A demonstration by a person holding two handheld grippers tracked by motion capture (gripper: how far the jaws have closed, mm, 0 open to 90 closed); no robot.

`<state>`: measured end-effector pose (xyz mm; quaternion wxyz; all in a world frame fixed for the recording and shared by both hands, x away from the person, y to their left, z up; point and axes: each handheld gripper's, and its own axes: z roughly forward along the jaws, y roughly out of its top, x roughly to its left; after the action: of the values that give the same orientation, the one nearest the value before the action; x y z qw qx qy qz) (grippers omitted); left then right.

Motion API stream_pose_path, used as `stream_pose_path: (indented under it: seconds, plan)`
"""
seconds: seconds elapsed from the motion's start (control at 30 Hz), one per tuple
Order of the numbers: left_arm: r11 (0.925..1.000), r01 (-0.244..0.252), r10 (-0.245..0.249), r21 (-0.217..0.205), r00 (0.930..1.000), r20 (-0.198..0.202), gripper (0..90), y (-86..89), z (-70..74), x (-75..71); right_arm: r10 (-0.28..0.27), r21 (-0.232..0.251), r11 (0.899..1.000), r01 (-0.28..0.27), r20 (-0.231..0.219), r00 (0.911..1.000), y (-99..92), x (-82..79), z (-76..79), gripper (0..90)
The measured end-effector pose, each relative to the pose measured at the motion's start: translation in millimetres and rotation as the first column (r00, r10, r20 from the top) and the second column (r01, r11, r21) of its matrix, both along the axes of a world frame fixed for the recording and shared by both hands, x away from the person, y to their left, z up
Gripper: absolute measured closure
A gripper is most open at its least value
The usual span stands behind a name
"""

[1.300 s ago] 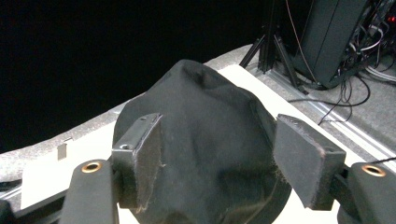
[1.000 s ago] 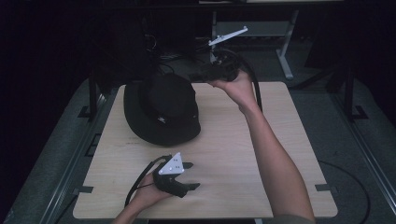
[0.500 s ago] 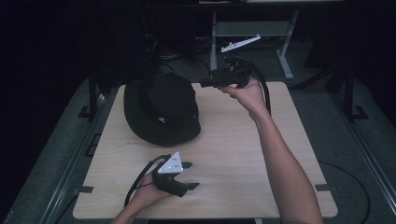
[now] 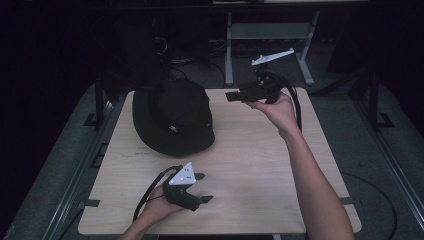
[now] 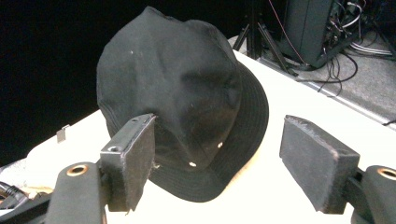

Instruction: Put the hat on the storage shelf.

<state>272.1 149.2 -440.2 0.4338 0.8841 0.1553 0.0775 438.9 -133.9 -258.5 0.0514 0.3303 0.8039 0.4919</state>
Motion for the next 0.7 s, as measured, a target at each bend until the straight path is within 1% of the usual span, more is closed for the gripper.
stream_pose_path:
  seconds: [0.1, 0.17, 0.2, 0.23, 0.27, 0.33, 0.47, 0.5, 0.57, 0.7]
  plan:
    - [1.0, 0.003, -0.003, 0.008, 1.0, 0.002, 24.2, 0.9, 0.5, 0.5, -0.004, 0.003, 1.0, 0.004, -0.006, 1.0, -4.4, -2.2, -3.2, 25.7]
    - [1.0, -0.006, 0.006, -0.001, 1.0, -0.002, 23.9, 1.0, 0.3, 0.3, -0.007, 0.004, 1.0, 0.007, -0.005, 1.0, -7.9, -3.6, -6.2, 25.6]
    - [0.9999, -0.008, 0.008, -0.006, 1.0, -0.004, 23.9, 1.2, 0.2, 0.2, -0.011, 0.004, 1.0, 0.011, -0.011, 0.9999, -8.9, -4.3, -6.9, 25.2]
    - [1.0, -0.008, 0.008, -0.005, 1.0, -0.002, 23.8, 1.5, 0.3, 0.3, -0.013, 0.002, 1.0, 0.013, -0.017, 0.9998, -10.7, -5.0, -8.4, 24.9]
    - [1.0, -0.008, 0.008, -0.005, 1.0, -0.002, 23.8, 1.5, 0.2, 0.3, -0.014, 0.004, 1.0, 0.014, -0.012, 0.9998, -12.2, -5.8, -9.7, 24.9]
    - [0.9999, -0.009, 0.009, -0.004, 1.0, -0.002, 23.7, 1.8, 0.2, 0.5, -0.019, 0.004, 1.0, 0.019, -0.024, 0.9995, -14.8, -7.9, -11.7, 24.9]
    - [1.0, -0.01, 0.01, -0.002, 1.0, 0.0, 23.6, 2.1, 0.4, 0.5, -0.024, 0.001, 1.0, 0.024, -0.024, 0.9994, -19.5, -11.4, -16.7, 24.5]
    - [1.0, -0.009, 0.009, 0.001, 1.0, 0.001, 23.6, 2.2, 0.6, 0.6, -0.025, 0.0, 1.0, 0.025, -0.031, 0.9992, -21.1, -12.4, -18.3, 24.1]
    - [0.9999, -0.013, 0.013, -0.006, 0.9999, -0.003, 23.6, 2.2, 0.6, 0.1, -0.029, -0.001, 1.0, 0.029, -0.031, 0.9991, -23.6, -14.4, -21.0, 24.0]
    - [0.9998, -0.016, 0.016, -0.007, 0.9999, -0.005, 23.6, 2.4, 0.5, 0.0, -0.033, -0.005, 0.999, 0.033, -0.042, 0.9986, -29.5, -18.5, -26.0, 23.4]
